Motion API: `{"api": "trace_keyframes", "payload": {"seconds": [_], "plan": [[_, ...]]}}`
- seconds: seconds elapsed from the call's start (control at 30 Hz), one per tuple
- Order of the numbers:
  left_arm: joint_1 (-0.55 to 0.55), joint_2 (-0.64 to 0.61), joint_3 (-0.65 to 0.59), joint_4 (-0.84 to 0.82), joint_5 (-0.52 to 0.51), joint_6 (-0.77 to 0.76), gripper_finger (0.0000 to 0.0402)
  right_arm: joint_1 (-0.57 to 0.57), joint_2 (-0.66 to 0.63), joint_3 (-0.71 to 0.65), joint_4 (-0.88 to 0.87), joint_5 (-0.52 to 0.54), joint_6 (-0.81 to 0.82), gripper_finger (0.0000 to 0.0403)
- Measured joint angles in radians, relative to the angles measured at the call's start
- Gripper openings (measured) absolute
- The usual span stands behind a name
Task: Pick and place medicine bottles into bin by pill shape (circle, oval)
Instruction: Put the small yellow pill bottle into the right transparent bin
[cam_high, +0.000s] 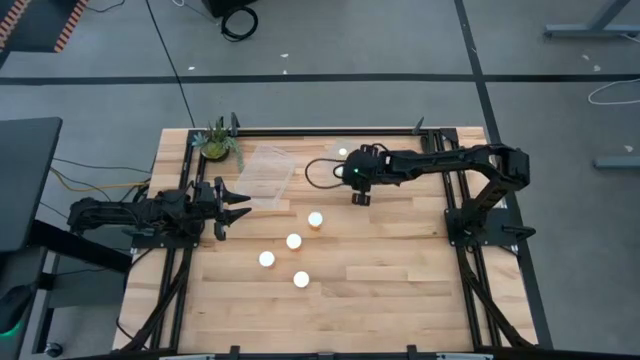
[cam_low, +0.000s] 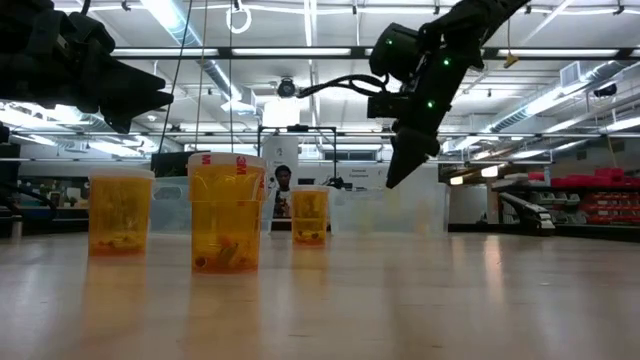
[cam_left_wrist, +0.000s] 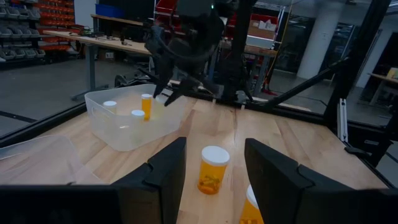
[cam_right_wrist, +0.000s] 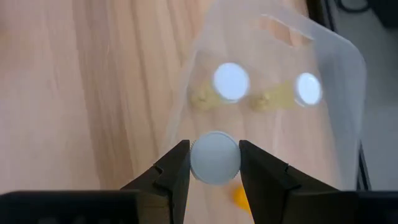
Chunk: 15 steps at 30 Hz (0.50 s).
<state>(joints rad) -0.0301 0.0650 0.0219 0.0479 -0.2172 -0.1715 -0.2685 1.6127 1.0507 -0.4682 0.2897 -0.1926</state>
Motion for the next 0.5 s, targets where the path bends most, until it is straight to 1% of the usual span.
{"api": "trace_keyframes", "payload": {"seconds": [0.17,0.33,0.5], "plan": [[0.000,0.000,0.000,0.000,0.000,0.000,0.0172,-0.034,0.000,0.044,-0.063,0.005,0.117,0.0137],[0.000,0.000,0.000,0.000,0.000,0.000,0.0172,-0.079,0.000,0.050,-0.122,0.003,0.249,0.0137],[0.000,0.000,0.000,0.000,0.000,0.000,0.0172,-0.124,0.000,0.050,-0.175,-0.087,0.379,0.0137]]}}
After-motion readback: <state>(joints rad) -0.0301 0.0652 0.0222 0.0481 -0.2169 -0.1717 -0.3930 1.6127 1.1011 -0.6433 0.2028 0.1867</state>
